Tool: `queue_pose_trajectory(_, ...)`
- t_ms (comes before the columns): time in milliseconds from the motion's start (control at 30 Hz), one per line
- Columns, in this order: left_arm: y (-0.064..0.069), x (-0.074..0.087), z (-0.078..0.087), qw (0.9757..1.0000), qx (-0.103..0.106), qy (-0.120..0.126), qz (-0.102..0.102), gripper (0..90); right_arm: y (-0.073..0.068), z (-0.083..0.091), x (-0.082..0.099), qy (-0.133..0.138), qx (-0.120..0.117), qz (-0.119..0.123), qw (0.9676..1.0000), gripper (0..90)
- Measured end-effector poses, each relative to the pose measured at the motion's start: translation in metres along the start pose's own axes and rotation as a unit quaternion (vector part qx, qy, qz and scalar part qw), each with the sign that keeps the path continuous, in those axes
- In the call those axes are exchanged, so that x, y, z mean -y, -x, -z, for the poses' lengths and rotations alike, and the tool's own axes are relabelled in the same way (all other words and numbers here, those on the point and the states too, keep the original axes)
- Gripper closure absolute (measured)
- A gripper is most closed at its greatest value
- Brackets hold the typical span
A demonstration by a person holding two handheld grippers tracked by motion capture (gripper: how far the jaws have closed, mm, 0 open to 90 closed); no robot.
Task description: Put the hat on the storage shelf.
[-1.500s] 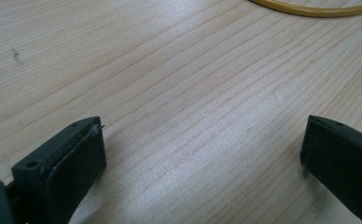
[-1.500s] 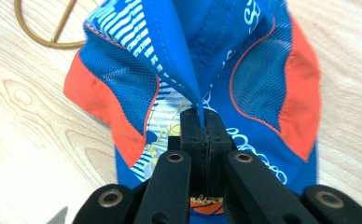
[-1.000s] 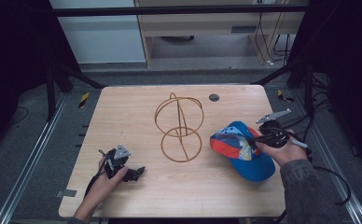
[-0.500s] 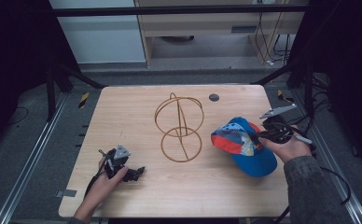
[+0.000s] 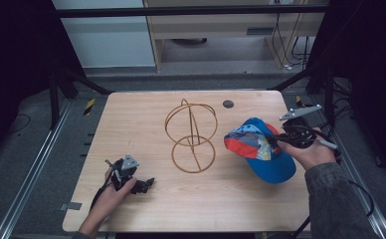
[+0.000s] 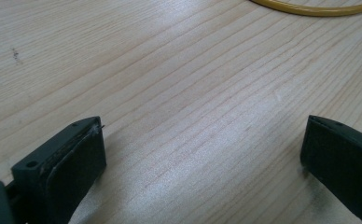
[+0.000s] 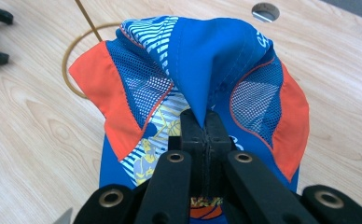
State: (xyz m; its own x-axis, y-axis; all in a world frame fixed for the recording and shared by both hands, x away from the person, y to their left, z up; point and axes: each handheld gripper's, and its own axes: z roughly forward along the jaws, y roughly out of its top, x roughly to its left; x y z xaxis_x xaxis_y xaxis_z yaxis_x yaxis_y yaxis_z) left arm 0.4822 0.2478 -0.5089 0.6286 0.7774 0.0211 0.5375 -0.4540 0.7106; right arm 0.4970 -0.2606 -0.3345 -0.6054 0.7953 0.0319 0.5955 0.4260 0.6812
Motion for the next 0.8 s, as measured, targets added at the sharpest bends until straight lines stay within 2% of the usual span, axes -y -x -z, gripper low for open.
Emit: queue_pose_trajectory(800, 0.000, 0.000, 0.000, 1.0000, 0.000, -0.001, -0.001, 0.0, -0.004, 0.028, -0.014, 0.034, 0.008, 0.007, 0.9993, 90.0)
